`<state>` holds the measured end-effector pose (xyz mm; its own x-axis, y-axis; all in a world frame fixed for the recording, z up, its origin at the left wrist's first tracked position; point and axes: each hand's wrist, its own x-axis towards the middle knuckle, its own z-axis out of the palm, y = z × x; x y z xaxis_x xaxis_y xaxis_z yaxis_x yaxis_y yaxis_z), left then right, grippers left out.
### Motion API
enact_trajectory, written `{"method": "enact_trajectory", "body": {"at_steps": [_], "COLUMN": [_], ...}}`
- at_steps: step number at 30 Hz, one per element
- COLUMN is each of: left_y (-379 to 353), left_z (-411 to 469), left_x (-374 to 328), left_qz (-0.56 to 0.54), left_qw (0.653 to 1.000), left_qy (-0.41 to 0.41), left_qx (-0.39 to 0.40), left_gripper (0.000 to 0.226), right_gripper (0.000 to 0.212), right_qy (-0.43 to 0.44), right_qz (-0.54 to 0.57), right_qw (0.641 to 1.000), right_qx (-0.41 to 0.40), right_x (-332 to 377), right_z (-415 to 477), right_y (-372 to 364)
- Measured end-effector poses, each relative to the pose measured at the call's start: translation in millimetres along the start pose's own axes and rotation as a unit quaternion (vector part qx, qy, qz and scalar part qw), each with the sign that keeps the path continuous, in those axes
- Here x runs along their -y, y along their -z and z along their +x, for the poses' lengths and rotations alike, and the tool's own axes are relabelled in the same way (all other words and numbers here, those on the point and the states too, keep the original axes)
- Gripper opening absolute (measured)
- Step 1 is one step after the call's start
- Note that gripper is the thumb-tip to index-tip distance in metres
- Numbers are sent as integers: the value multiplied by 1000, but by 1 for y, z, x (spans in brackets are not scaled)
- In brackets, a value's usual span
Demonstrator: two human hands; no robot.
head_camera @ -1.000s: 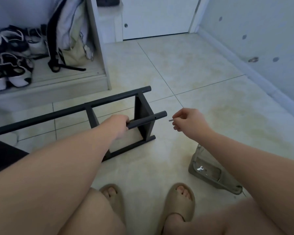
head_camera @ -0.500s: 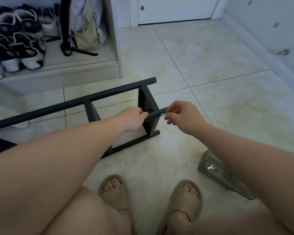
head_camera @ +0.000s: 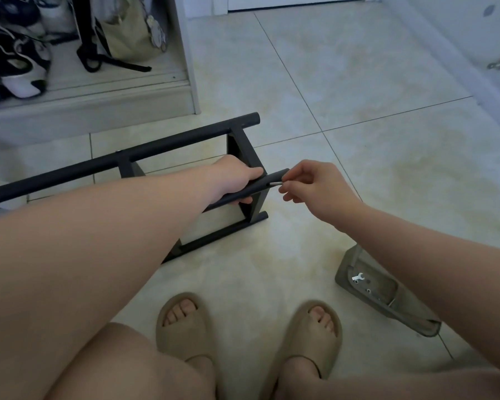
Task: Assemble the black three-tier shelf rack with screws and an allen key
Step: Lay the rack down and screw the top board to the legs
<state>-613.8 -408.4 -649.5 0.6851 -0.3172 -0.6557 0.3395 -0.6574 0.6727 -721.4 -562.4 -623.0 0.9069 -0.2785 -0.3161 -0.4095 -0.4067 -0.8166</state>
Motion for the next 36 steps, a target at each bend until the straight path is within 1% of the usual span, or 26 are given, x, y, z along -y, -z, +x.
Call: {"method": "enact_trajectory", "body": {"at_steps": [8,14,19,23,28,33,36], "left_y": [-2,-2,-2,-1,-1,0,0], "left_z": [-2,-5,-7,-7,-6,-6,-6], "left_x": [1,2,1,1,1,2,2], "left_qz": [5,-2,-11,-21,-21,-22,-20], "left_qw": [1000,1000,1000,1000,1000,1000,1000], "left_qy": [-10,-10,-11,-7,-7,-5,-7], "left_qx": [6,7,9,13,13,12,12], "left_gripper": [39,38,34,35,36,36,37], "right_gripper": [10,23,15,14,19,10,10], "right_qy": [15,46,46,49,30,-20,-37], "right_qz": [-3,-101,-120,-128,-96,14,69], "right_qw": [1000,994,992,991,995,1000,997], "right_qx": [15,6,-3,-4,-10,-11,-7], "right_x": [-4,-4,-2,-3,-5,-6,-5], "right_z": [0,-2,0,3,7,8,7], "right_y": [-3,-14,-21,-25,-29,-30,-29]}}
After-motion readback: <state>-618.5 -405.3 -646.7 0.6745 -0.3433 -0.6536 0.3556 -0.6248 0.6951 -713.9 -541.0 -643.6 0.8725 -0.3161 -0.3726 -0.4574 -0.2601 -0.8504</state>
